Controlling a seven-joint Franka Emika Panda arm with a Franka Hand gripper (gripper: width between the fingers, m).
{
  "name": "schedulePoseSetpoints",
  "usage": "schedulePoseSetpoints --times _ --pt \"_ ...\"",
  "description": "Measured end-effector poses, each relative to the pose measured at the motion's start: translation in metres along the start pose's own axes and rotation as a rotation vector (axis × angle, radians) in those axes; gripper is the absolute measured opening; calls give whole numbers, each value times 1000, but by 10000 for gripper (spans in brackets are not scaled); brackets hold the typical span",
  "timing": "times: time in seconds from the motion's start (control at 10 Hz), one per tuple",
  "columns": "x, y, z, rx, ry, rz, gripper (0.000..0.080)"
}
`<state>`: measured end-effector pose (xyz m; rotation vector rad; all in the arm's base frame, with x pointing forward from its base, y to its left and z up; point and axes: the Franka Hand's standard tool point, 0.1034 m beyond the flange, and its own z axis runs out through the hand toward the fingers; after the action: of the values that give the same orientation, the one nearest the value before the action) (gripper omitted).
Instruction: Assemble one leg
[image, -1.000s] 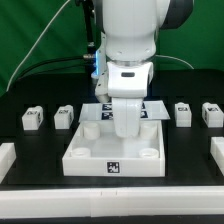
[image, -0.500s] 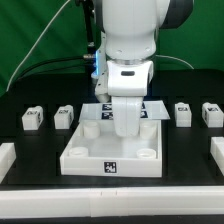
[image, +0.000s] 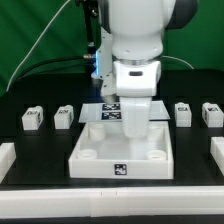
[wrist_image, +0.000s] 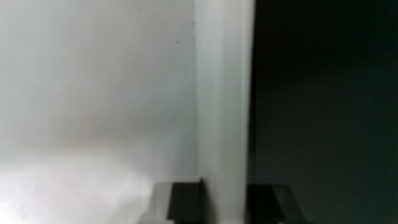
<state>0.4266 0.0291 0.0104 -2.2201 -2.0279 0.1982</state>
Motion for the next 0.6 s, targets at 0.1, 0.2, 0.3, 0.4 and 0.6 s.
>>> schedulePoseSetpoints --times 0.1,0.2,0.3,0.4,0.6 --pt "12 5 -1 -8 1 -12 80" --pt "21 11 -3 -16 3 -28 80" --pt "31 19 -4 -21 5 -38 80" --pt "43 29 -6 -29 11 -52 80" --pt "55 39 -8 -40 20 -54 80"
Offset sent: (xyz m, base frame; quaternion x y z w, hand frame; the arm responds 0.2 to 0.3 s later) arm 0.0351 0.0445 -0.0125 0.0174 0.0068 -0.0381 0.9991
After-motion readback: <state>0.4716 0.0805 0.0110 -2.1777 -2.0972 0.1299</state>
